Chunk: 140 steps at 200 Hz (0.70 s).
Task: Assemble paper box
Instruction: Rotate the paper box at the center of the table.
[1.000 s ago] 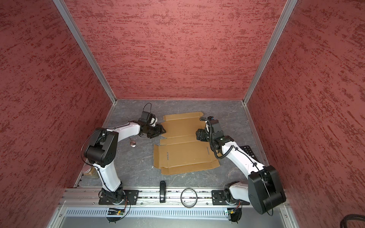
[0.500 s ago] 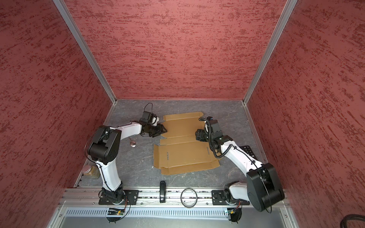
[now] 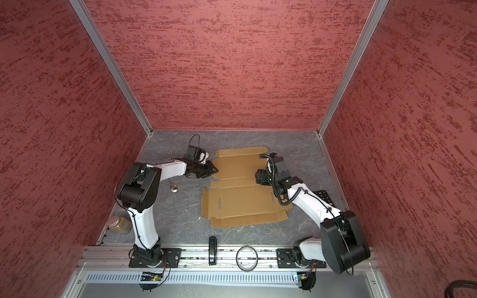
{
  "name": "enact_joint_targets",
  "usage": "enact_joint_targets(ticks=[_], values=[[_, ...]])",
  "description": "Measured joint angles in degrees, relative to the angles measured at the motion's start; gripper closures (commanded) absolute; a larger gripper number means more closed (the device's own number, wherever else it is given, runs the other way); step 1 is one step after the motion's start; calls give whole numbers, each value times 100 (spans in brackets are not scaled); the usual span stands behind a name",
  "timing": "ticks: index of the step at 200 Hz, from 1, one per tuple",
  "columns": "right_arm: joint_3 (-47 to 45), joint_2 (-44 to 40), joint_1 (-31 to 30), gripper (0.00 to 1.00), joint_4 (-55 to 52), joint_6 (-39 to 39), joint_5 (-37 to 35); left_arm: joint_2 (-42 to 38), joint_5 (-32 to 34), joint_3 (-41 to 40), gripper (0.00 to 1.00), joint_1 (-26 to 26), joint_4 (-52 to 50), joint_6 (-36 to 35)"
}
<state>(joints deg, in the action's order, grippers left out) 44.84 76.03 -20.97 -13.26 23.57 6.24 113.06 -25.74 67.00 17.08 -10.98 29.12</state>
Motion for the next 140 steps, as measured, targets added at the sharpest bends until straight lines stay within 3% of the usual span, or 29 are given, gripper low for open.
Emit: enact_joint_targets(ticks=[58,140], values=[[2,0,0,23,2,0,0,31,20,-9,84,-68,173,173],[59,-2,0,23,-4,2,-52,-363,518,-601,87,-129,828,929]])
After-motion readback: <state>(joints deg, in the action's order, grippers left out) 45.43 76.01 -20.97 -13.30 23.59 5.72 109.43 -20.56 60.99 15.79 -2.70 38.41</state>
